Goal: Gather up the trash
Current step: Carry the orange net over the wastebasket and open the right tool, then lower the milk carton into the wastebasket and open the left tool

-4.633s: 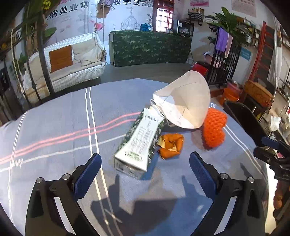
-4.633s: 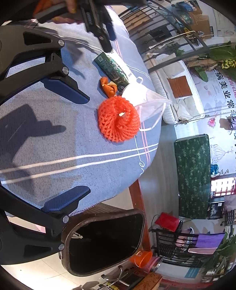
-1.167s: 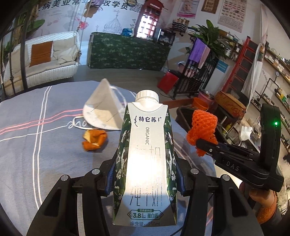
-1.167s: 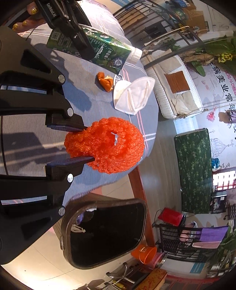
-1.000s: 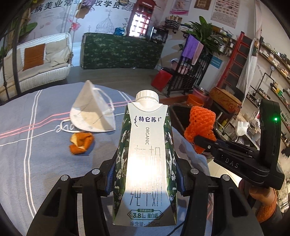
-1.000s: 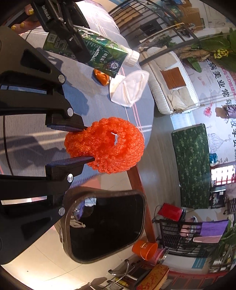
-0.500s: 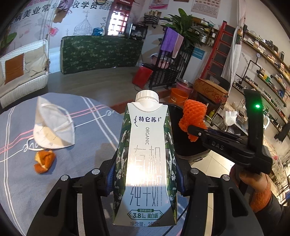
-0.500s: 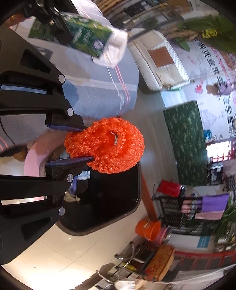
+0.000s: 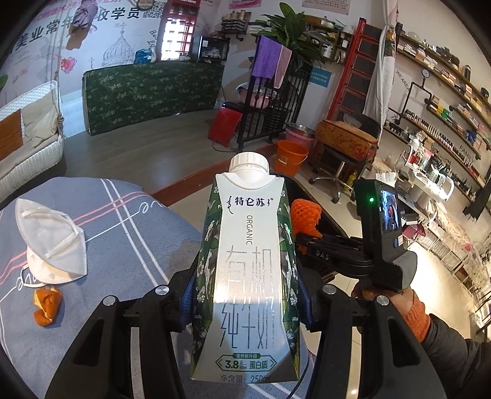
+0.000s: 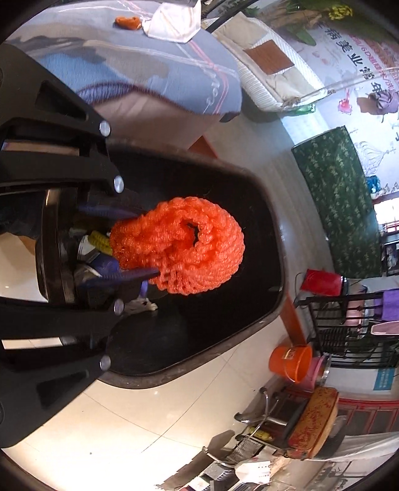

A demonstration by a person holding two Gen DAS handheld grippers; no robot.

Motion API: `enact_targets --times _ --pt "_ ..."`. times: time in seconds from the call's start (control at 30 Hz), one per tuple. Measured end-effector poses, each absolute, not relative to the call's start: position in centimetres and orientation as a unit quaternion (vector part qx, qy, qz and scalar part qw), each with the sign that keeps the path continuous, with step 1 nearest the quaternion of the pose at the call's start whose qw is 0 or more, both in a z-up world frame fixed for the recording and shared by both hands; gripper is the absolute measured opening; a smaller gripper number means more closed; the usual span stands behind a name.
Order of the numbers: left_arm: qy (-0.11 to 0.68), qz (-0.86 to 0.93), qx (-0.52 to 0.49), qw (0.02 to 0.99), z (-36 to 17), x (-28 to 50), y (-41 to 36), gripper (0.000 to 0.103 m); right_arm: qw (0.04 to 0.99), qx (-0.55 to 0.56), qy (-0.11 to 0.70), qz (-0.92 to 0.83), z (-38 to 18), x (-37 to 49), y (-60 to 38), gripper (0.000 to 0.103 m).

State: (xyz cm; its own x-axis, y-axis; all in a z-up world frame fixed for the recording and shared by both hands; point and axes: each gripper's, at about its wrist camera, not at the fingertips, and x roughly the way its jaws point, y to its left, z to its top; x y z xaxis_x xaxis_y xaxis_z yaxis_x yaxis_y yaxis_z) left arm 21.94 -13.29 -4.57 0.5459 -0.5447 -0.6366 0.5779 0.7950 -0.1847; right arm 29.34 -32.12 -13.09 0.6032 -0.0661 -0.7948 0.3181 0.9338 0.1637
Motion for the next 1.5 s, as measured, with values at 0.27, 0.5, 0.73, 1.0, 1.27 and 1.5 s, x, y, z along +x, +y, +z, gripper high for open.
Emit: enact_targets --times 0.27,0.5,0.73,1.0,1.27,1.5 --pt "0.366 -0.322 0.015 0.873 -4.9 22.3 -14.2 0.051 0.897 0.139 0.4 -0.125 -11.5 27.6 -32.2 0.083" --pt "0.366 -0.33 0.018 0.87 -4.4 23.0 -16.0 0.051 0.905 0.152 0.375 -0.131 -9.9 24.6 -32.3 0.083" --pt "0.367 -0.348 0.033 0.862 -3.8 24.3 -19.4 0.051 0.911 0.159 0.351 -0.146 -8.8 21.1 -32.6 0.083" --pt "0.381 -0.365 0.059 0.847 -4.8 25.5 -23.3 0.051 0.92 0.144 0.327 -0.162 -7.6 17.9 -32.3 0.084" --pt "0.396 -0.374 0.087 0.834 -6.1 26.5 -26.7 0.051 0.918 0.143 0.331 -0.165 -8.1 16.6 -32.8 0.084" --pt "0.395 -0.376 0.09 0.833 -5.9 27.3 -28.0 0.052 0.914 0.153 0.336 -0.17 -8.8 16.1 -33.2 0.084"
